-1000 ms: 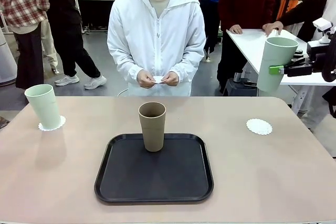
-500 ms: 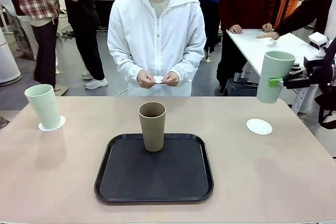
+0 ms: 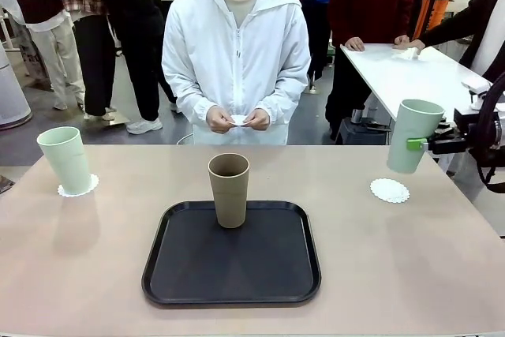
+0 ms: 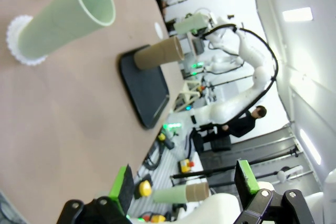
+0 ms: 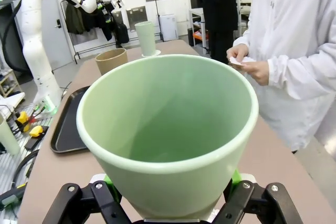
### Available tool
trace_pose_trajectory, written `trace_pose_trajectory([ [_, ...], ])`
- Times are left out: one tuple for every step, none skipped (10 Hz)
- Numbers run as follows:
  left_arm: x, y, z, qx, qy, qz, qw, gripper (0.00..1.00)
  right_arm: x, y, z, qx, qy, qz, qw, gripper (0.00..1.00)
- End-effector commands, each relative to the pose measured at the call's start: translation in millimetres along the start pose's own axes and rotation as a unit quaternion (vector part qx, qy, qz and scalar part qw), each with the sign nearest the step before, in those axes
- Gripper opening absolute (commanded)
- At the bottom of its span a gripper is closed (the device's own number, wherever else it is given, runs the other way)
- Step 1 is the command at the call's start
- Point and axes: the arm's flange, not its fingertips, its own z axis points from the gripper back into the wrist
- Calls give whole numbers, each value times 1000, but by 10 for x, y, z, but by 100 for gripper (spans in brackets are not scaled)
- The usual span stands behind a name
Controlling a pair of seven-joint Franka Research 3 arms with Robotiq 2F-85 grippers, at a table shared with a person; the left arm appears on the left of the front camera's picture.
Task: Place coasters on the table and set cups on them.
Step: Take one Reusable plastic cup from the Flat Tray and place it on a coaster set by the human.
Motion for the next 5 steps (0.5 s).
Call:
trace_pose_trajectory([
  [0, -20, 6, 4, 0, 2, 1000, 100, -130, -100, 16, 27, 4, 21, 999, 86],
  [0, -20, 6, 4, 0, 2, 1000, 100, -203, -121, -9, 30, 6, 26, 999, 86],
  [0, -20, 6, 4, 0, 2, 1000, 100, -272, -159, -45, 28, 10, 33, 999, 86],
  [0, -20, 6, 4, 0, 2, 1000, 100, -333, -191, -72, 27, 13, 33, 999, 86],
  [0, -20, 6, 4, 0, 2, 1000, 100, -387, -215, -92, 27, 15, 30, 999, 86],
])
